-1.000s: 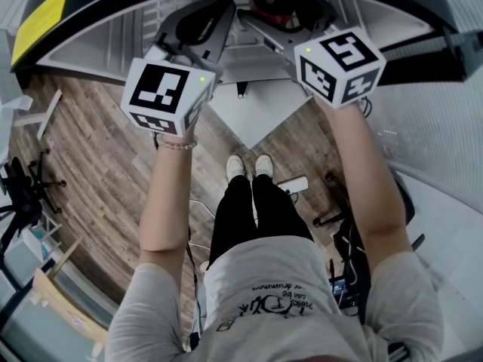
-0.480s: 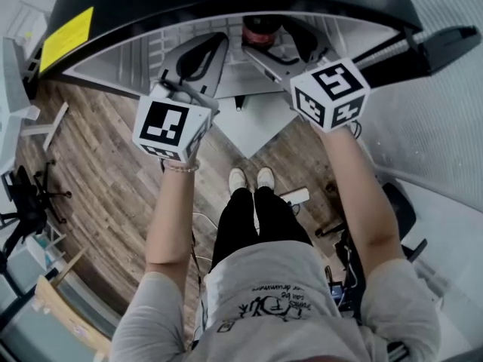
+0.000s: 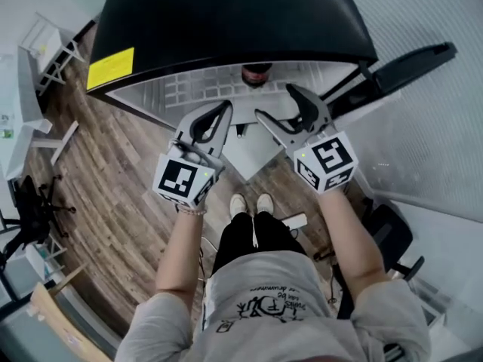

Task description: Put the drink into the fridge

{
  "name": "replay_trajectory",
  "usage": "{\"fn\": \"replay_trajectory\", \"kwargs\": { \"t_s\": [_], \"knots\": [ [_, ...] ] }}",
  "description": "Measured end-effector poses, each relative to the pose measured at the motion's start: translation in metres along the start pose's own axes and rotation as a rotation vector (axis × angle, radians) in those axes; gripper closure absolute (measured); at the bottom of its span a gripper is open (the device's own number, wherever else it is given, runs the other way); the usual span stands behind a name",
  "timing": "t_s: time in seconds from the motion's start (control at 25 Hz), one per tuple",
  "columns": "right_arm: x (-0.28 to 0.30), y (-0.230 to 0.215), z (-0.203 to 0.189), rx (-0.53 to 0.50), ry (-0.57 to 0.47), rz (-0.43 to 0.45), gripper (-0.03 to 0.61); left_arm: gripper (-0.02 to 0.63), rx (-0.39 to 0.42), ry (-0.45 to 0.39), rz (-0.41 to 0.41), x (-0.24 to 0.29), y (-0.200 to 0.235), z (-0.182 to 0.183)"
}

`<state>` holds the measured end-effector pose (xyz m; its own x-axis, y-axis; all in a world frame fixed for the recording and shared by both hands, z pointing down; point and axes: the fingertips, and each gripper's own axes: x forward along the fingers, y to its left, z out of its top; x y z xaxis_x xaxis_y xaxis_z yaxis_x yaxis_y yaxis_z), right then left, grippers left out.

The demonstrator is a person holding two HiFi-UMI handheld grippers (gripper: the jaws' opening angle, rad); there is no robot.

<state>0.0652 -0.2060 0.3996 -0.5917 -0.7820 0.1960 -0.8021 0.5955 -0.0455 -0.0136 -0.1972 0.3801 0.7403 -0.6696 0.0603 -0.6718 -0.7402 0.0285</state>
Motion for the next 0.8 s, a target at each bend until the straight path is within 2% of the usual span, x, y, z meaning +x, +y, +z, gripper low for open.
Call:
{"fn": "replay_trajectory", "kwargs": {
  "t_s": [0.12, 0.28, 0.48, 0.8],
  "knots": [
    [-0.021, 0.015, 0.010, -0.005, -0.009, 0.014, 0.240, 0.612, -0.006, 0.001, -0.019, -0.012, -0.018, 0.006],
    [-0.042, 0.026, 0.032, -0.015, -0.048, 0.024, 0.301, 0.612, 0.016, -0.034, -0.036, -0.024, -0.037, 0.031],
    [-0.070, 0.049, 0.054, -0.007, -0.087, 0.047, 0.356, 0.612, -0.026, -0.073, -0.056, -0.042, -0.062, 0.056],
    [-0.103, 0.087, 0.092, -0.004, -0.129, 0.115, 0.458, 0.612, -0.029, -0.102, -0.084, -0.071, -0.103, 0.094]
  ]
}}
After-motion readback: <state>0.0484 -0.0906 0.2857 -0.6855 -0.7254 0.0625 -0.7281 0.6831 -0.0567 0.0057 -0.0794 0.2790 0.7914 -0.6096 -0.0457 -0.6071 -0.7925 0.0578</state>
